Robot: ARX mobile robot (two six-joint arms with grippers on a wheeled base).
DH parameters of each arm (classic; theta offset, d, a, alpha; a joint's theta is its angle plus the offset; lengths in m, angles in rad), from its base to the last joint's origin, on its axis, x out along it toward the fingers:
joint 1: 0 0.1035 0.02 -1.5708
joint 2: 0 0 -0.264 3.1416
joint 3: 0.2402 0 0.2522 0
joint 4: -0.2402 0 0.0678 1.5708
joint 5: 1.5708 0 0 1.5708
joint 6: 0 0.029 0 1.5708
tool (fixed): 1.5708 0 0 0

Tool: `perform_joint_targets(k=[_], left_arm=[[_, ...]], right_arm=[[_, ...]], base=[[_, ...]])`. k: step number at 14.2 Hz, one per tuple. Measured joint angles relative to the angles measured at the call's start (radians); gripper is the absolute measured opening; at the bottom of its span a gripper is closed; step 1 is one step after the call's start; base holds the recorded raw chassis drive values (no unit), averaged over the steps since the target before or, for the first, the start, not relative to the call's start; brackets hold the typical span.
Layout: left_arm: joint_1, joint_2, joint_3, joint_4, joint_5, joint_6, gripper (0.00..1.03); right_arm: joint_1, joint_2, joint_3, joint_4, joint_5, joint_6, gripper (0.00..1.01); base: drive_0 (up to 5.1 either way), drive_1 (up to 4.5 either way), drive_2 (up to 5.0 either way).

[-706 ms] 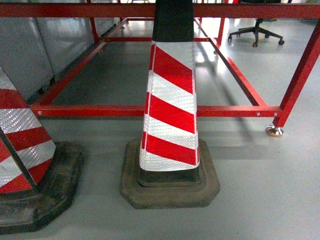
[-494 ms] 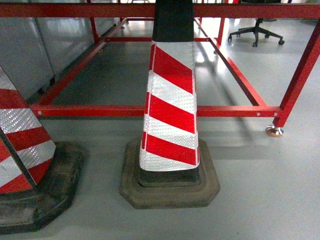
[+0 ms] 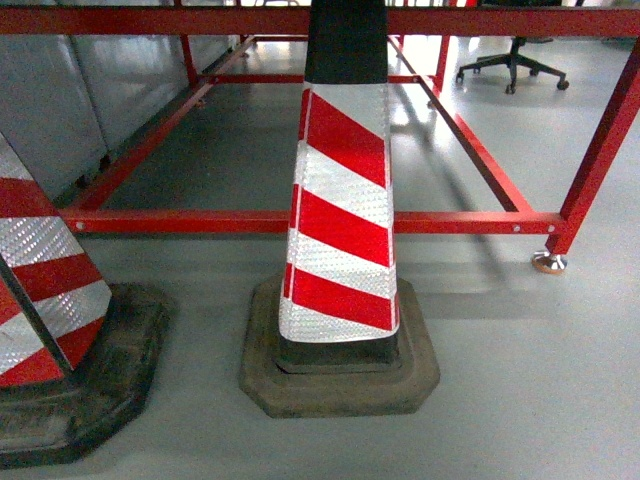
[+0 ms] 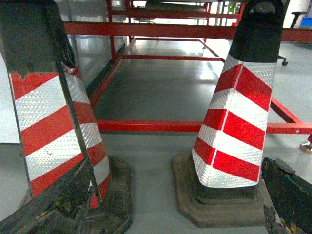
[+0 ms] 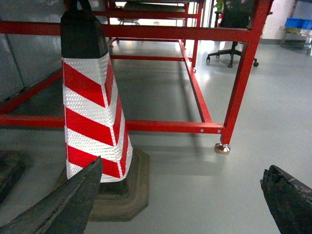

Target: Sort blue parts and orange caps into right shelf containers

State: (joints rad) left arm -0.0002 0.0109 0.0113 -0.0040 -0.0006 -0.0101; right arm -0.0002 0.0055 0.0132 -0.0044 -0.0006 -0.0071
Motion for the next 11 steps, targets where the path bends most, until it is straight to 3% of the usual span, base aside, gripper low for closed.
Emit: perform_joint_targets(k=[11], left_arm=[[0.0, 0.0, 0.0, -0.003, 0.0, 0.0, 0.98]], right_arm=[[0.0, 0.0, 0.0, -0.003, 0.0, 0.0, 0.98]], base=[[0.0, 0.0, 0.0]])
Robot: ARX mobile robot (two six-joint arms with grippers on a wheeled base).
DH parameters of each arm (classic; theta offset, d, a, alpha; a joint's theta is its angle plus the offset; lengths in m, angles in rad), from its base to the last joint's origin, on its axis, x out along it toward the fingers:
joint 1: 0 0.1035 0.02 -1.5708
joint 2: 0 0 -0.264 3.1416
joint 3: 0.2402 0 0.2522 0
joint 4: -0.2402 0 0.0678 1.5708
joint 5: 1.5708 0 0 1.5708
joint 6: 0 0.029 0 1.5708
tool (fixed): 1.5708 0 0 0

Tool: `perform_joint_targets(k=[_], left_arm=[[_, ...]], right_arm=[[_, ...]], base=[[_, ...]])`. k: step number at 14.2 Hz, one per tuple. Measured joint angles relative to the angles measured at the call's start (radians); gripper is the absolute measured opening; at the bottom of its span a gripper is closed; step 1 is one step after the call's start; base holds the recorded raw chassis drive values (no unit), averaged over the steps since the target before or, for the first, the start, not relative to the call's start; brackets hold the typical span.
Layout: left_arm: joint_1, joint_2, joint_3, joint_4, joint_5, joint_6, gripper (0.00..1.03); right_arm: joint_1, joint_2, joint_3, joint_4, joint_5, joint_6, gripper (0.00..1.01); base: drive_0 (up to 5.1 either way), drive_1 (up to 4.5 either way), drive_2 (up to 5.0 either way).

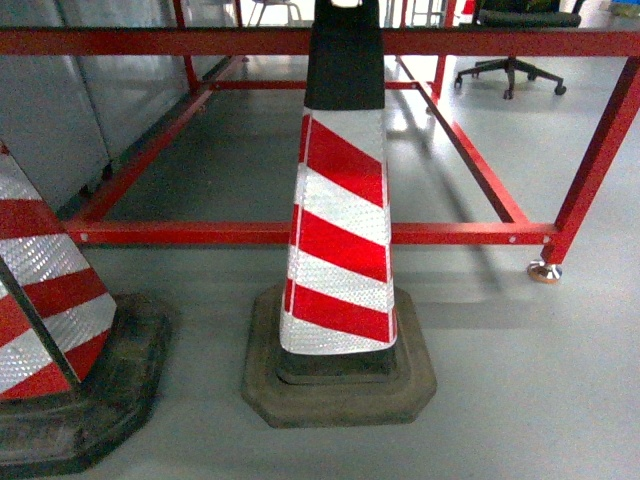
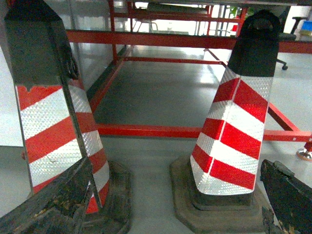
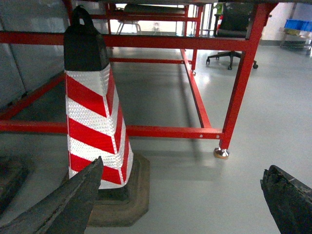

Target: Sort blue parts and orange caps into right shelf containers

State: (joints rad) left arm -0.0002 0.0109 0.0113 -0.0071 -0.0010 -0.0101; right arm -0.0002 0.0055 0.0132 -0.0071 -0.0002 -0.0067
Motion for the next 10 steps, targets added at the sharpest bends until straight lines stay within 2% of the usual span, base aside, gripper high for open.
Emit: perform_joint_targets(k=[10], left_arm=[[0.0, 0.0, 0.0, 0.002, 0.0, 0.007, 0.98]], right_arm=[[0.0, 0.0, 0.0, 0.002, 0.0, 0.006, 0.98]], base=[[0.0, 0.0, 0.0]])
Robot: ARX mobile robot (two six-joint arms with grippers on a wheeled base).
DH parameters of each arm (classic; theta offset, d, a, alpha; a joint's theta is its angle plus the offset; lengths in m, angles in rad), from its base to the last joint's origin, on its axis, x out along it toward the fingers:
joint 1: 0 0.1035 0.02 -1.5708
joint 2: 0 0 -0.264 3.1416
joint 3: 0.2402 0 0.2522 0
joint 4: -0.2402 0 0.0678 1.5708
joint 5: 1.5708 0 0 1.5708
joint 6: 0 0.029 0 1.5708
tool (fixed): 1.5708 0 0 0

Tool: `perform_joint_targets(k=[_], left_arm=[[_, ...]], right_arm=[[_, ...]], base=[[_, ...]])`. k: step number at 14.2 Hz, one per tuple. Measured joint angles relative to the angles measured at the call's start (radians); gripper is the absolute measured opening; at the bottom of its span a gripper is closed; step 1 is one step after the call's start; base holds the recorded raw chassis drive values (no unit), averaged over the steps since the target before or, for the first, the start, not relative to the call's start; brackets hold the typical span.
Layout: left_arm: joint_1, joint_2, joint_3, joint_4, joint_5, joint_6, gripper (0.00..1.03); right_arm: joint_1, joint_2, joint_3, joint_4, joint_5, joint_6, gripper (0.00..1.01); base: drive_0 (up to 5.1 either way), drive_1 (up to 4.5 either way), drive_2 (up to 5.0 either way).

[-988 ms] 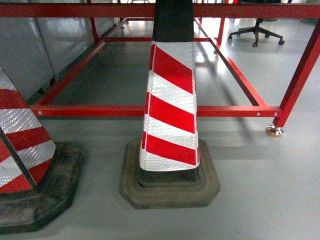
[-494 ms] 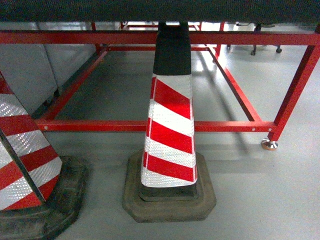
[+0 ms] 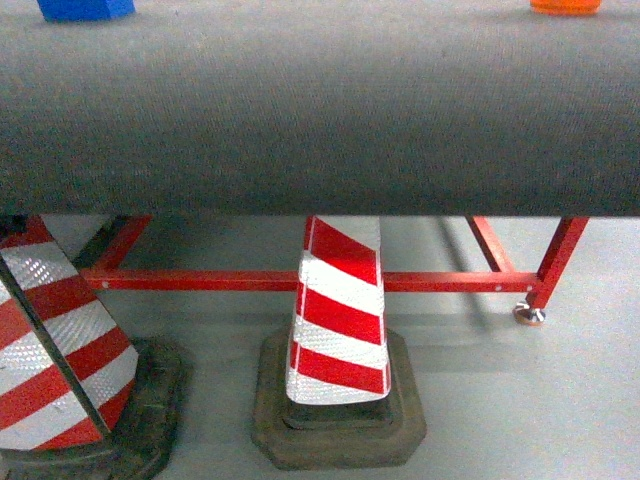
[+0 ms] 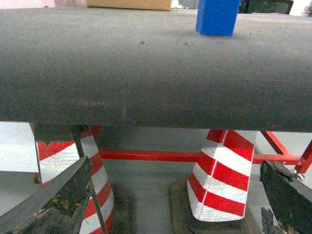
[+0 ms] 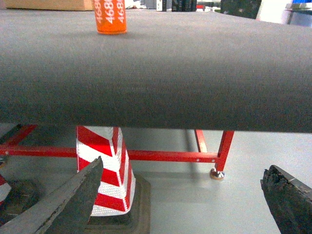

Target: Sort blue parts and orange caps into right shelf containers

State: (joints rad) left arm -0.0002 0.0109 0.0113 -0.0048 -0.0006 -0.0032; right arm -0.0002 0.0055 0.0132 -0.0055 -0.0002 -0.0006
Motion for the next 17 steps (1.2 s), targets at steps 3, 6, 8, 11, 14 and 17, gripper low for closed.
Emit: perform_joint_targets(k=[3, 6, 8, 11, 14, 17], left_arm=[[0.0, 0.0, 0.0, 0.0, -0.001, 0.003, 0.98], [0.0, 0.0, 0.0, 0.0, 0.0, 0.003, 0.98], [0.0, 0.0, 0.0, 0.001, 0.0, 0.003, 0.98], [0.0, 0.0, 0.0, 0.001, 0.0, 0.004, 0.98], [0.0, 0.0, 0.0, 0.004, 0.0, 0.004, 0.98], [0.0, 0.0, 0.0, 0.003, 0.0, 0.003, 0.98]], right_arm=[[0.0, 0.0, 0.0, 0.001, 0.0, 0.0, 0.98], [0.0, 0.0, 0.0, 0.002, 0.0, 0.0, 0.98], [0.0, 0.0, 0.0, 0.0, 0.0, 0.002, 0.98], [0.0, 0.0, 0.0, 0.001, 0.0, 0.0, 0.98], [0.0, 0.0, 0.0, 0.005, 0.0, 0.0, 0.98], [0.0, 0.0, 0.0, 0.003, 0.0, 0.001, 0.98]], base=[[0.0, 0.0, 0.0], [0.0, 0.0, 0.0], [0.0, 0.0, 0.0], [0.0, 0.0, 0.0], [0.0, 0.0, 0.0], [0.0, 0.0, 0.0]])
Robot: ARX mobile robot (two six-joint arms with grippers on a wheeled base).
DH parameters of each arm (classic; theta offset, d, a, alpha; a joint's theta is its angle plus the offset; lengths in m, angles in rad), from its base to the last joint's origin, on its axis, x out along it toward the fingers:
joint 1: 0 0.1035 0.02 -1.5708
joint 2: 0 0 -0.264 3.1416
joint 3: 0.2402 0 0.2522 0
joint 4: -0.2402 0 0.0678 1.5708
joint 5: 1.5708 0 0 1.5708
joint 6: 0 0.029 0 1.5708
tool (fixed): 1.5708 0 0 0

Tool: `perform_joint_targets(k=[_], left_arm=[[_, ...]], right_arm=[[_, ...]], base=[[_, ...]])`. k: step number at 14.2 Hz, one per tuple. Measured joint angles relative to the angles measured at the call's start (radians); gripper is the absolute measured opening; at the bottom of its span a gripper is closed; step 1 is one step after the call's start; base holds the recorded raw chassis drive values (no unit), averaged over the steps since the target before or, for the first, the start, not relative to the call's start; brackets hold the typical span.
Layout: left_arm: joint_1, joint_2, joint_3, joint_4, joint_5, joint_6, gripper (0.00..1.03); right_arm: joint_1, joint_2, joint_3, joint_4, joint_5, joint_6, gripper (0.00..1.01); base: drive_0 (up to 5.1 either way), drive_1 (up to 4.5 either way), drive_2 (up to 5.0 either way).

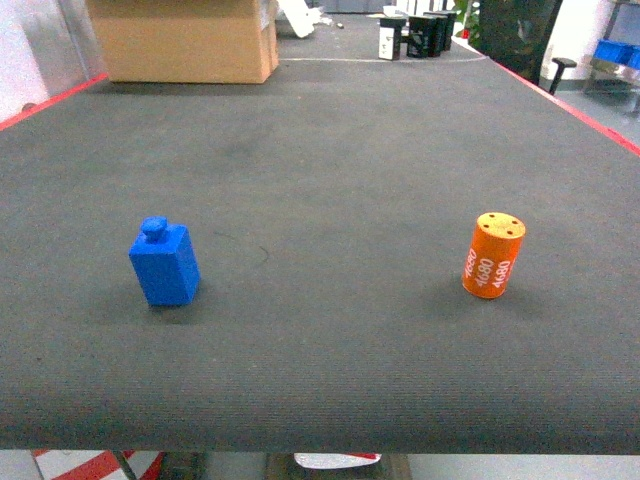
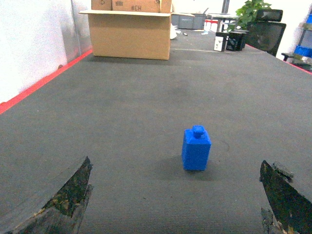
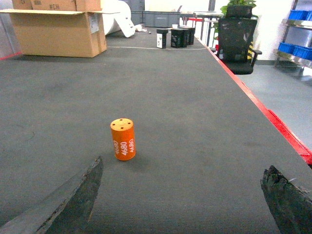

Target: Sort blue parts and orange caps into right shelf containers

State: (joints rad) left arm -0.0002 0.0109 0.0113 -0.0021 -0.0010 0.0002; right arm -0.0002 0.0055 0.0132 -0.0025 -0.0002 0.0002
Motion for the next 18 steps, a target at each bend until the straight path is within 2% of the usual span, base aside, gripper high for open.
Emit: perform_joint_targets(k=[18], left_arm=[[0.0, 0.0, 0.0, -0.002, 0.0, 0.0, 0.98]], right_arm=[[0.0, 0.0, 0.0, -0.002, 0.0, 0.0, 0.98]], base=[[0.0, 0.0, 0.0]])
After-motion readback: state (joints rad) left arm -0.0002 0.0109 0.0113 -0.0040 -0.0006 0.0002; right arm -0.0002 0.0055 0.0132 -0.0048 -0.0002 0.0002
